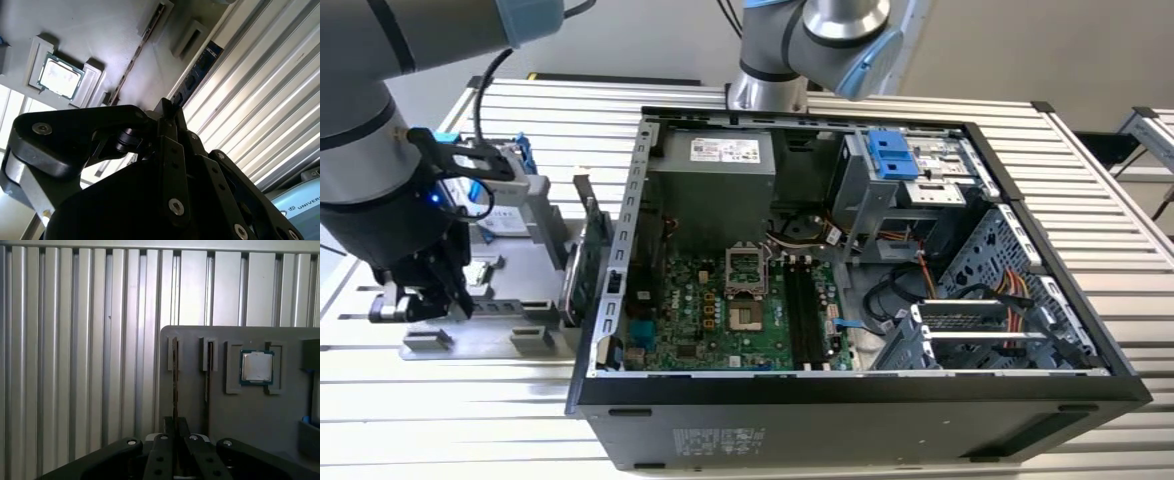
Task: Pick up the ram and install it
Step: 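Pick up the ram and move it above insertion slot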
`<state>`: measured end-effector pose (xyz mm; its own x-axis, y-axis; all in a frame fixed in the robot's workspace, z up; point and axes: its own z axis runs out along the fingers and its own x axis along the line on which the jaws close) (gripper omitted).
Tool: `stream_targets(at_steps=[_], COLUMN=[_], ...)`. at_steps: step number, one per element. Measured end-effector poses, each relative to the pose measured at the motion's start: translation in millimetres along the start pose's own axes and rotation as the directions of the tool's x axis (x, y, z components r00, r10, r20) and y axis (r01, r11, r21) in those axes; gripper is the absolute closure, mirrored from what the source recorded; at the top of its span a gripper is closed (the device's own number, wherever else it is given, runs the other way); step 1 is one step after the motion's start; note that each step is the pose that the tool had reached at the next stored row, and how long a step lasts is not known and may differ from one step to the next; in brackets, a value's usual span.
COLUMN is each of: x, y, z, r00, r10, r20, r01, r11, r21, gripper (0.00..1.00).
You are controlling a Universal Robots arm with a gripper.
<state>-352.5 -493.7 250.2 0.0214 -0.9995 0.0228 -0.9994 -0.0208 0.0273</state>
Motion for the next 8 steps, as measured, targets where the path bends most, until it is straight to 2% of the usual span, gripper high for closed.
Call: stream_targets(at_steps=[8], x=[0.3], y=[0.2], z=[-10.3], r00=[1.0000], r10=[0.000], r20=[0.0000], r01=[0.000], r11=[1.0000], r21=[0.0000], gripper=[1.00])
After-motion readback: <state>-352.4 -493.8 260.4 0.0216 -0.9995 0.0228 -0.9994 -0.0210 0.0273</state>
